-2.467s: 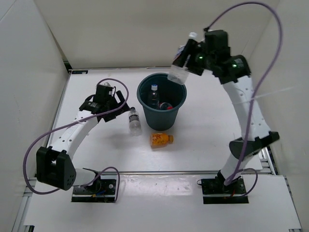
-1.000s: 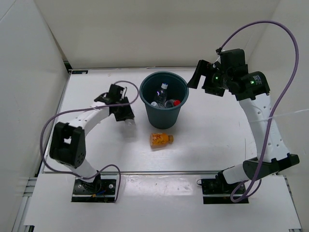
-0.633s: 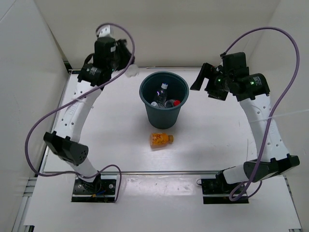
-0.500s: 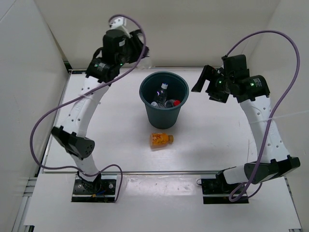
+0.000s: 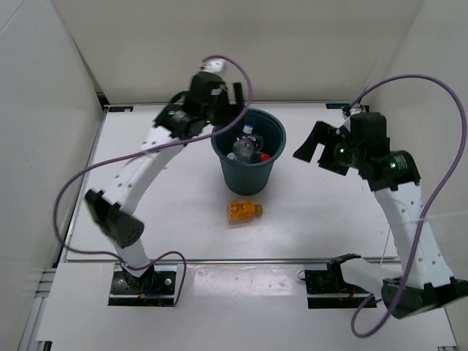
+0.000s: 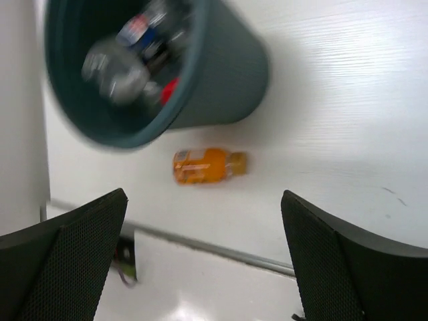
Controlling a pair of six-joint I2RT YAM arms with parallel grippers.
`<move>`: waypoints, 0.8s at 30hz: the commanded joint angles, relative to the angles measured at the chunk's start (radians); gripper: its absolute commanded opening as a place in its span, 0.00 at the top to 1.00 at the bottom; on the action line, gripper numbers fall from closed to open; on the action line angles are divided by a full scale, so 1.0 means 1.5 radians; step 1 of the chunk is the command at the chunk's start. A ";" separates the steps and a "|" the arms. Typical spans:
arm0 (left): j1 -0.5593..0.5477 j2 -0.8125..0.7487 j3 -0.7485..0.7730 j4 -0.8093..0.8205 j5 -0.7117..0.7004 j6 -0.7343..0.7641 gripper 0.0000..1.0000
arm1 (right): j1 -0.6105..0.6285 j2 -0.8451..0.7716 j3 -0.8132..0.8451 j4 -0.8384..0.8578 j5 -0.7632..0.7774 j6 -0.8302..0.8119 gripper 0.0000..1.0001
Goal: Put the plastic bottles in the bin
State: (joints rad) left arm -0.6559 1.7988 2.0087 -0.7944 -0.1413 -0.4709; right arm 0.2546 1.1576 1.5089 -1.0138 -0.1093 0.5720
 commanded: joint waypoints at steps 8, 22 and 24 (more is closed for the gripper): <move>0.189 -0.405 -0.418 -0.051 -0.167 -0.150 0.00 | 0.374 -0.098 -0.151 0.277 0.045 -0.329 0.01; 0.287 -0.580 -0.631 -0.087 -0.138 -0.157 0.00 | 0.724 0.166 -0.271 0.394 0.375 -0.623 0.03; 0.287 -0.581 -0.639 -0.087 -0.129 -0.144 0.00 | 0.724 0.202 -0.295 0.456 0.404 -0.629 0.02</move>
State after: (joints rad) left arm -0.2302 0.9520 1.0676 -0.9283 -0.3405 -0.7124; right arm 1.3407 1.4322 1.0939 -0.4660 0.3630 -0.2974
